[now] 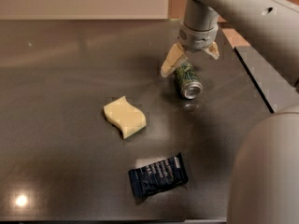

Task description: Place green can upright

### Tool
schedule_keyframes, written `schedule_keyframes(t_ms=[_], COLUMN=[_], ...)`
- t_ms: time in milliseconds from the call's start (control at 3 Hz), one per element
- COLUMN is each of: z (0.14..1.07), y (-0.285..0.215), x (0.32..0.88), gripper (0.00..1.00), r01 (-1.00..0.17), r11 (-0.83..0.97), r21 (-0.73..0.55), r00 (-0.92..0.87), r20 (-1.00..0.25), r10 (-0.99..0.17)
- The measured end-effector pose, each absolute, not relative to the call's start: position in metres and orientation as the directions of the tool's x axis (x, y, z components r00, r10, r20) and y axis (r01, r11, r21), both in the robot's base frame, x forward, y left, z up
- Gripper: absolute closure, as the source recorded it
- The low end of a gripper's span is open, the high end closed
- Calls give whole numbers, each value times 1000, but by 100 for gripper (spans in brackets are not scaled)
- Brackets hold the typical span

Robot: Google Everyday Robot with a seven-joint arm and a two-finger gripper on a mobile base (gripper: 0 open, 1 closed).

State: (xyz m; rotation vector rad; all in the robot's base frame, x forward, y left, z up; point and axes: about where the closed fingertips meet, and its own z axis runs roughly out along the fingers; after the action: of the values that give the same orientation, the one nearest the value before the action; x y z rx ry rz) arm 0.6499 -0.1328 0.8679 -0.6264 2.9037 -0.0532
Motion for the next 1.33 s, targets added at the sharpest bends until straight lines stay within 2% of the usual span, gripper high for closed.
schedule_keyframes(t_ms=[333,667,1333], z=[856,848,851], y=[-130,-129,-120], x=[654,655,654], gripper=[0,18,64], r01=[-381,-364,-376], r11=[921,927,923], r21=[-83,-91,-76], r00=[-912,-922,-916], r20=[-130,-107,-117], r10=[-389,-372,-383])
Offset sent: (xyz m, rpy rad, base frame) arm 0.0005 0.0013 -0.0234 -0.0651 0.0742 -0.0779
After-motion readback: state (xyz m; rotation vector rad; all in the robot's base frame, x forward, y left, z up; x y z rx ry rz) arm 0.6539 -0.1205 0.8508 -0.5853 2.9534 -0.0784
